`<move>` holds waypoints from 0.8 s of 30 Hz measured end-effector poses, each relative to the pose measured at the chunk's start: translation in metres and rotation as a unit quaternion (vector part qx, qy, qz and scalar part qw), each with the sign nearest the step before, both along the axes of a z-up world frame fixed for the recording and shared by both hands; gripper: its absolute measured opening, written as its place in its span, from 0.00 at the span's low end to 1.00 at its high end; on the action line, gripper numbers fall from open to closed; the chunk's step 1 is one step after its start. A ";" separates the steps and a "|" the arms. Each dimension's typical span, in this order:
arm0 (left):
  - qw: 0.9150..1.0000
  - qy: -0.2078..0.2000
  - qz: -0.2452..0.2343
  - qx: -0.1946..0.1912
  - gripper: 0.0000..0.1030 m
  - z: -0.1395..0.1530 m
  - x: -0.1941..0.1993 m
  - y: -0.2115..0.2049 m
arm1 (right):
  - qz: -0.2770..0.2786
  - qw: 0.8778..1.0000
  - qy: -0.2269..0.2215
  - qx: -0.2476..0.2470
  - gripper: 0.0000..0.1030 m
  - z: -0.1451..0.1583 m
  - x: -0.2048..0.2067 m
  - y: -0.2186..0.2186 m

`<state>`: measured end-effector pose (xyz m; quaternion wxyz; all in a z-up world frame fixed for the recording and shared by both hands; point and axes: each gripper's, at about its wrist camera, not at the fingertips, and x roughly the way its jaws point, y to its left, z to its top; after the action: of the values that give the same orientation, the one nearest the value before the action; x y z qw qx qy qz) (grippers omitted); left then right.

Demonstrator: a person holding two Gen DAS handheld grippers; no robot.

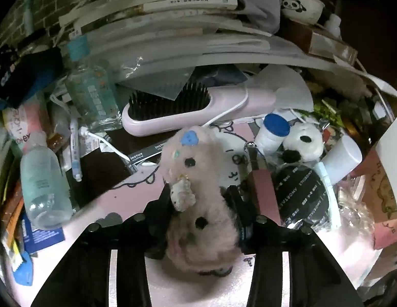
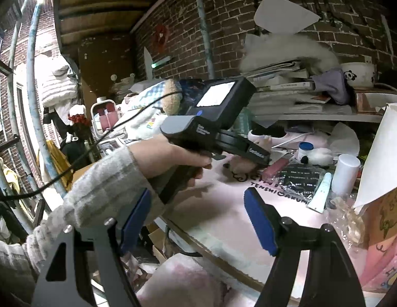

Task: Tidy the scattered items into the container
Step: 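Carry the pink pouch into the white box and open the left gripper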

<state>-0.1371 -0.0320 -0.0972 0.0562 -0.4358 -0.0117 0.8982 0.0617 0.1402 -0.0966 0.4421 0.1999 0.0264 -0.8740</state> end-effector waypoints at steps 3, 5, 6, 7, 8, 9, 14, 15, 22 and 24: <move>1.000 -0.001 -0.009 -0.016 0.29 0.001 0.001 0.000 | -0.011 1.000 0.002 0.006 0.70 -0.005 -0.005 -0.003; 1.000 0.000 -0.012 -0.012 0.27 0.002 0.002 -0.002 | -0.024 1.000 0.002 0.008 0.70 -0.010 -0.010 -0.004; 1.000 -0.001 -0.016 -0.013 0.27 0.003 0.002 -0.002 | -0.031 0.999 0.003 0.012 0.70 -0.013 -0.011 -0.006; 1.000 0.001 -0.019 -0.013 0.26 0.005 0.003 -0.003 | -0.035 0.999 0.003 0.014 0.70 -0.014 -0.013 -0.007; 1.000 0.002 -0.023 -0.011 0.26 0.007 0.004 -0.004 | -0.043 0.999 0.004 0.016 0.70 -0.016 -0.016 -0.007; 1.000 0.002 -0.027 -0.011 0.26 0.008 0.004 -0.004 | -0.054 0.998 0.004 0.018 0.70 -0.018 -0.019 -0.008; 0.999 0.023 -0.038 -0.009 0.26 0.030 0.018 -0.005 | -0.103 0.994 -0.007 0.021 0.70 -0.021 -0.038 -0.008; 0.999 0.027 -0.041 -0.007 0.26 0.037 0.022 0.000 | -0.109 0.994 -0.009 0.021 0.70 -0.021 -0.041 -0.008; 0.989 0.076 -0.123 0.019 0.26 0.105 0.053 0.031 | -0.148 0.989 -0.025 0.016 0.74 -0.021 -0.061 -0.010; 0.983 0.084 -0.161 0.028 0.26 0.122 0.055 0.051 | -0.153 0.988 -0.024 0.015 0.79 -0.022 -0.063 -0.010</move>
<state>-0.0825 0.0194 0.0252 0.2134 -0.3535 0.0379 0.9100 -0.0016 0.1298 -0.1183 0.3004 0.2292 -0.0017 -0.9259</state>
